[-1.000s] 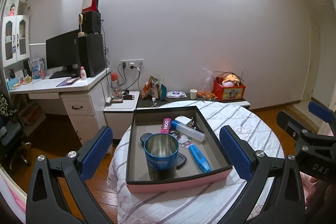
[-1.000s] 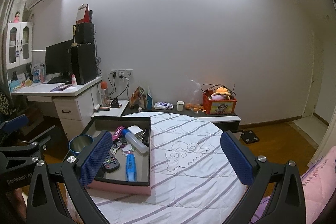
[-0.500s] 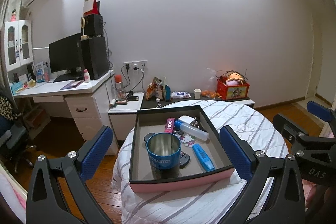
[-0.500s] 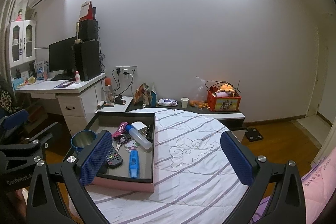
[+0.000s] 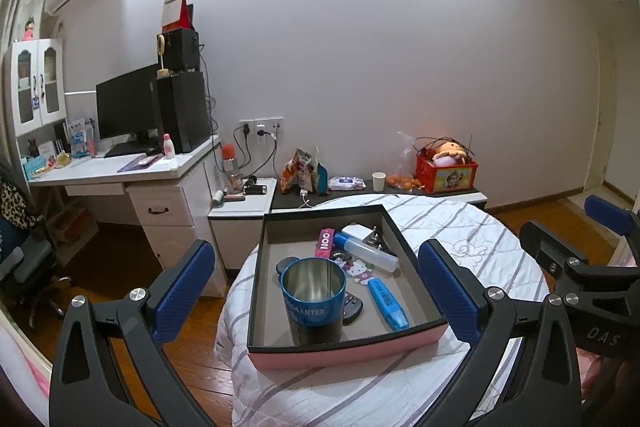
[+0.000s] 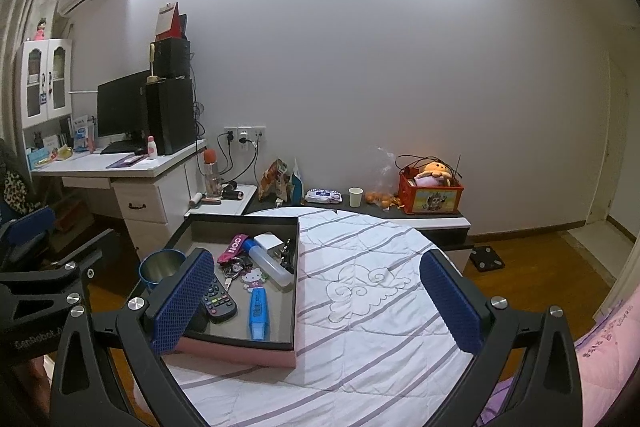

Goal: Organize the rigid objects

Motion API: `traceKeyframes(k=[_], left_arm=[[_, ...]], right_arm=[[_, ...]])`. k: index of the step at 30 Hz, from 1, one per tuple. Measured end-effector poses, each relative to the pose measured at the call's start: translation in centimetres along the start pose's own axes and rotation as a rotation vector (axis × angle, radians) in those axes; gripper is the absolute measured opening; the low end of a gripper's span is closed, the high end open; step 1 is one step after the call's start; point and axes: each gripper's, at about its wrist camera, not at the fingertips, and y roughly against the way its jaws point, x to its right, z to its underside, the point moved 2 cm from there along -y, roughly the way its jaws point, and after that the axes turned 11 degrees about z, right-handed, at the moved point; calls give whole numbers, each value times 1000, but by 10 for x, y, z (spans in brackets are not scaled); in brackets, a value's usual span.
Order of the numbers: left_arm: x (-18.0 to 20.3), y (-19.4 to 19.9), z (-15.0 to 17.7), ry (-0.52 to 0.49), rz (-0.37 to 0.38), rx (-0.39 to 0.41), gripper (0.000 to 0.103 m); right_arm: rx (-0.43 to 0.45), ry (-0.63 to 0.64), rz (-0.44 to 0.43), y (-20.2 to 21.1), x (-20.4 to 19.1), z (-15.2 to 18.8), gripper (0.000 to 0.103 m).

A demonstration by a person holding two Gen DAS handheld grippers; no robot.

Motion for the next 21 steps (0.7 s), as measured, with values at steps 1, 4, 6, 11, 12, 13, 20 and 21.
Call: traceKeyframes(k=[1, 4, 6, 11, 12, 13, 20, 21], left_arm=[[0, 0, -2, -2, -2, 0, 103], [1, 2, -11, -7, -10, 4, 103], [2, 3, -19, -14, -21, 11, 103], [1, 8, -39, -13, -32, 31, 103], [2, 9, -42, -12, -31, 34, 103], [2, 10, -44, -11, -31, 36, 103], [6, 15, -51, -27, -31, 46, 103], [6, 15, -52, -26, -28, 46, 103]], right_arm=[[3, 3, 1, 1, 0, -2, 103], [20, 9, 1, 4, 0, -10, 103], [27, 20, 3, 5, -1, -17, 103], [57, 41, 10, 11, -2, -40, 103], [61, 44, 12, 12, -2, -44, 103], [66, 44, 13, 13, -2, -47, 103], [69, 41, 17, 15, 1, -55, 103], [69, 40, 17, 14, 2, -55, 103]])
